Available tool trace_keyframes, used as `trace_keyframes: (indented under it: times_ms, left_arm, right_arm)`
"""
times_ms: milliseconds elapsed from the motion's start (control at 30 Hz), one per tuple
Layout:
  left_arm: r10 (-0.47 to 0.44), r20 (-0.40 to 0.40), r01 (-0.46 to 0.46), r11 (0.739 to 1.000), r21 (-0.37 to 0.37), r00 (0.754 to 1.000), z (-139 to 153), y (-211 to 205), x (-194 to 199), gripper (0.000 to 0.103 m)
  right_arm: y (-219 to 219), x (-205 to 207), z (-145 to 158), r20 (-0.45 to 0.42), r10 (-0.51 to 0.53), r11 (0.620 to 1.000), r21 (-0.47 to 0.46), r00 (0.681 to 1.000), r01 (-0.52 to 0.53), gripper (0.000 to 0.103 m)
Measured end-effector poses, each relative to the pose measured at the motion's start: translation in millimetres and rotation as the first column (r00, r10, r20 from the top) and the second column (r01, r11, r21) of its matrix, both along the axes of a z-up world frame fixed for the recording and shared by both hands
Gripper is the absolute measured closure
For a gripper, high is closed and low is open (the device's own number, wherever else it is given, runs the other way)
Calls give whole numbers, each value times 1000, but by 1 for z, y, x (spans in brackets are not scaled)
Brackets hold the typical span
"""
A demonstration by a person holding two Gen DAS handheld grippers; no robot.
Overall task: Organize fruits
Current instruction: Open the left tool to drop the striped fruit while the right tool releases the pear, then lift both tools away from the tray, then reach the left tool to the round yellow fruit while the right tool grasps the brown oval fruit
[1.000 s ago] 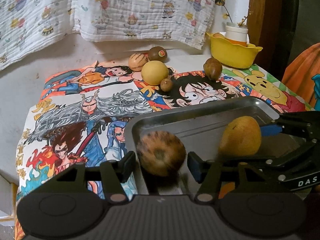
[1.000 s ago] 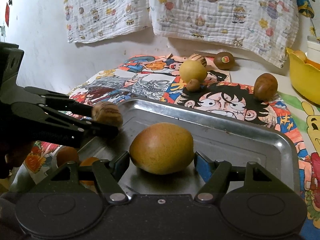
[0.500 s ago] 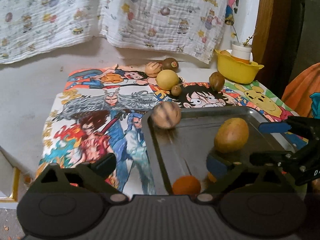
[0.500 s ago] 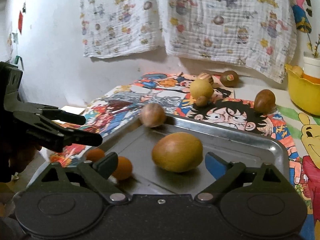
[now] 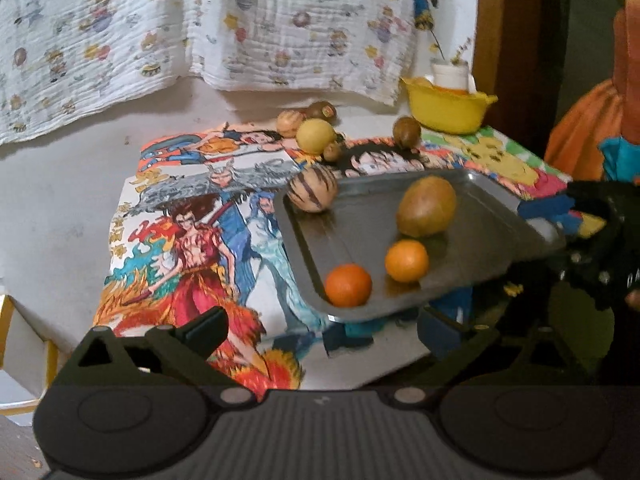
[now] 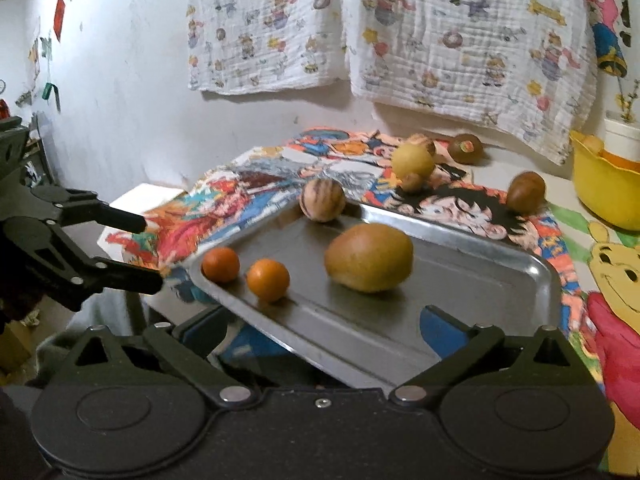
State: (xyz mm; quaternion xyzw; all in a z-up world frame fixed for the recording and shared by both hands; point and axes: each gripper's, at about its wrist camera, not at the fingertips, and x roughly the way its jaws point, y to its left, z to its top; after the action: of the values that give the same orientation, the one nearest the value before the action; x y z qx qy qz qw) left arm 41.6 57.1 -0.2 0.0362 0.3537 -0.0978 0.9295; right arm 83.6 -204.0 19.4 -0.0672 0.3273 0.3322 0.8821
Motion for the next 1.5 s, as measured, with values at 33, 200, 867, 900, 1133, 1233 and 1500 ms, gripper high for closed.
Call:
trace_keyframes:
  times_ms: [33,200,867,900,1133,1233,1500]
  left_arm:
    - [-6,-4,6,1000,10,1000,-1,-2,-2,1]
    - [-30,-47,32,999,38,998,-5,-9,-4,0]
    - [-63,-153,86,986,145,986,8,2,33,0]
    - [-71,-152,93,985,145,986,11,3,37,0]
    - [-78,-141,96,988,124,987,26,7,69,1]
    - [-66,-126,81,990,113,990,33,7,87,0]
    - [-65,-96,71,995,63,993,40,-5,144,0]
  right_arm:
    - [-3,-1,0,-6,-7,1000,-6,1000,7,1]
    - [-26,-4,2,-29,-54,998,-28,998,53,1]
    - [-80,51,6,24,-264,958,-108,964,265,1]
    - [-78,56,6,24,-265,958,-110,964,266,1]
    - [-65,89,8,15,-244,963,-118,970,244,1]
    - [-61,104,9,12,-236,965,-114,972,236,1]
    - [-57,146,10,1,-244,963,-121,970,243,1]
